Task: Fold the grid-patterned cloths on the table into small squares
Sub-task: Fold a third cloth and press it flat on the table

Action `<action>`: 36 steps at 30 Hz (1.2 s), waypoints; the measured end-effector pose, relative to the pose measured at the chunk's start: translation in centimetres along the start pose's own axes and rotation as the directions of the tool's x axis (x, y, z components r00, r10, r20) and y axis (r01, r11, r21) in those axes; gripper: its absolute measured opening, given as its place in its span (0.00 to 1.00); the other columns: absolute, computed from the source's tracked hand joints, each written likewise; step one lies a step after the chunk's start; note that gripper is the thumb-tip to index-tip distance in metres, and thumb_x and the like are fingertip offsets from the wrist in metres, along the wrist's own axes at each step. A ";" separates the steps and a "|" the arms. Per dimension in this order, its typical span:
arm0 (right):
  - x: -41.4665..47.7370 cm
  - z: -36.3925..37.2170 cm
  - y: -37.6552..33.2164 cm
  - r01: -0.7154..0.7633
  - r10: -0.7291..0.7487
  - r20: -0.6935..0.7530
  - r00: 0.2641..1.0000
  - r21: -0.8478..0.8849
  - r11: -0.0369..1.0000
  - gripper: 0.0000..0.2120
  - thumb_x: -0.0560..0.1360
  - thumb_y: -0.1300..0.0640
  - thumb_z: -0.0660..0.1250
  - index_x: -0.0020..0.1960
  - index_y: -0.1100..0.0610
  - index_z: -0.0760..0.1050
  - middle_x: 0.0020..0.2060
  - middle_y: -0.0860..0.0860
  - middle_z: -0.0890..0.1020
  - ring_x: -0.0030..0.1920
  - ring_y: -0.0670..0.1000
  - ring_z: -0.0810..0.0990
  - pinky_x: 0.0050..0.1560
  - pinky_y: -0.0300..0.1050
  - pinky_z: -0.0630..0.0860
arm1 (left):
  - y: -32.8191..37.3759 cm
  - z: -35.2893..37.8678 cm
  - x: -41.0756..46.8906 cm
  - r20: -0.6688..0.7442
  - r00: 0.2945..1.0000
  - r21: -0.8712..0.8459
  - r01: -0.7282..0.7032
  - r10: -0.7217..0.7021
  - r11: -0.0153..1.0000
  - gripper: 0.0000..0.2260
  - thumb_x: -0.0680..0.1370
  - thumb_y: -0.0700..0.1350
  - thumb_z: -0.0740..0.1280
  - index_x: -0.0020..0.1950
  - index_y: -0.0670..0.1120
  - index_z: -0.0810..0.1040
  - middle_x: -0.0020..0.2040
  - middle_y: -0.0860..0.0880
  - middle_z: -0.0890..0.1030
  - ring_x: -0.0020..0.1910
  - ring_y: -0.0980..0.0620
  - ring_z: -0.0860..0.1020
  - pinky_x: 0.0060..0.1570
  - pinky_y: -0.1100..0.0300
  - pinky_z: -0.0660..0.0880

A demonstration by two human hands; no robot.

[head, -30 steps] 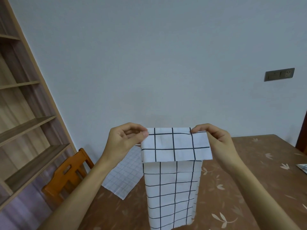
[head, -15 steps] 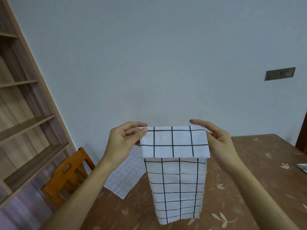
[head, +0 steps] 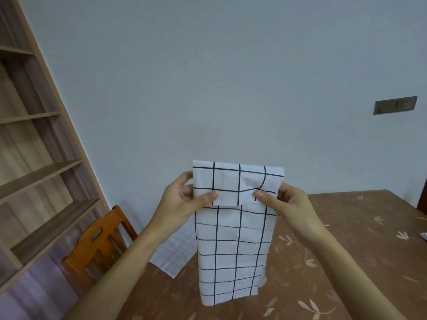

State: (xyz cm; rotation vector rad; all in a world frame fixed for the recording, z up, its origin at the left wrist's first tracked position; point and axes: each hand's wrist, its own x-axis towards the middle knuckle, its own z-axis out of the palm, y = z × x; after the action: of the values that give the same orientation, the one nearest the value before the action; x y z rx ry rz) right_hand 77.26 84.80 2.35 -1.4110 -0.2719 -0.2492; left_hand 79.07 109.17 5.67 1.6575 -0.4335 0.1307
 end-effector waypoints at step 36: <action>0.1 -1.9 -2.1 0.095 -0.089 0.051 0.995 -0.122 0.988 0.16 0.78 0.69 0.65 0.45 0.52 0.86 0.45 0.50 0.88 0.48 0.46 0.86 0.49 0.38 0.81 | 1.2 -1.2 -0.1 0.049 0.990 0.104 -0.135 0.131 0.985 0.12 0.76 0.33 0.68 0.50 0.48 0.87 0.43 0.47 0.87 0.36 0.51 0.84 0.31 0.58 0.82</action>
State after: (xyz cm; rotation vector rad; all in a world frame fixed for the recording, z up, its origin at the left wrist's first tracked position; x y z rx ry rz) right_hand 76.73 82.62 4.05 -1.5304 -0.3646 -0.3147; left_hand 78.73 110.33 6.89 1.7392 -0.5782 0.2217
